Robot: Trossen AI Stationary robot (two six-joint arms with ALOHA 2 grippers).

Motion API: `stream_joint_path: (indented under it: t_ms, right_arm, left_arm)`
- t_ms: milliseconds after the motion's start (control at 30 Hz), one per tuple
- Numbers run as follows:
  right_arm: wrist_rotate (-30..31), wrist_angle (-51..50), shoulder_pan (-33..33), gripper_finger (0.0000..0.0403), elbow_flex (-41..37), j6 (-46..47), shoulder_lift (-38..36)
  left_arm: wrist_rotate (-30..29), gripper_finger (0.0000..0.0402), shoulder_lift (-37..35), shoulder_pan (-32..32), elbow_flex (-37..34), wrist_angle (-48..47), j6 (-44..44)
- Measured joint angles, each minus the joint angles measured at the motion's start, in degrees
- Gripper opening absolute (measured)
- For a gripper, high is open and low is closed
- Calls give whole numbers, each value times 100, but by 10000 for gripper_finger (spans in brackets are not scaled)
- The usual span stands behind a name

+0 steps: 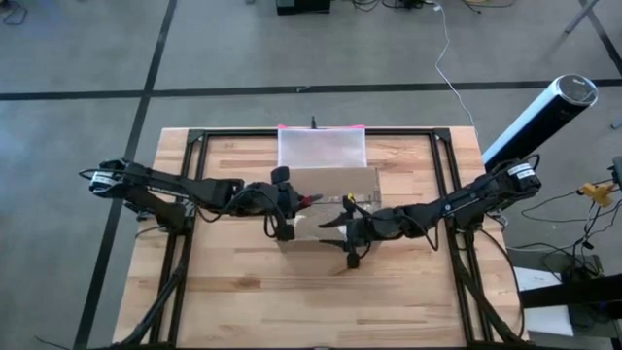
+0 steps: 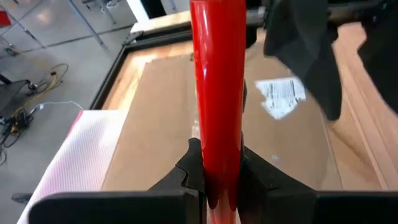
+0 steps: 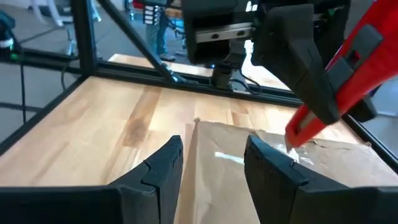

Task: Unpack boxes
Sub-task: Open the cardboard box using the box cutter

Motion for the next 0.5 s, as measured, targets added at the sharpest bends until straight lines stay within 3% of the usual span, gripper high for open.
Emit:
stream_joint_path:
  t_ms: [300,500]
  right_arm:
    - [61,-264,157,128,-7,241,0]
    - [170,88,460,112,-9,-12,-70]
  left_arm:
    - [18,35,-141,0,-61,-497,-13]
    - [-11,35,-724,-11,-465,-427,-284]
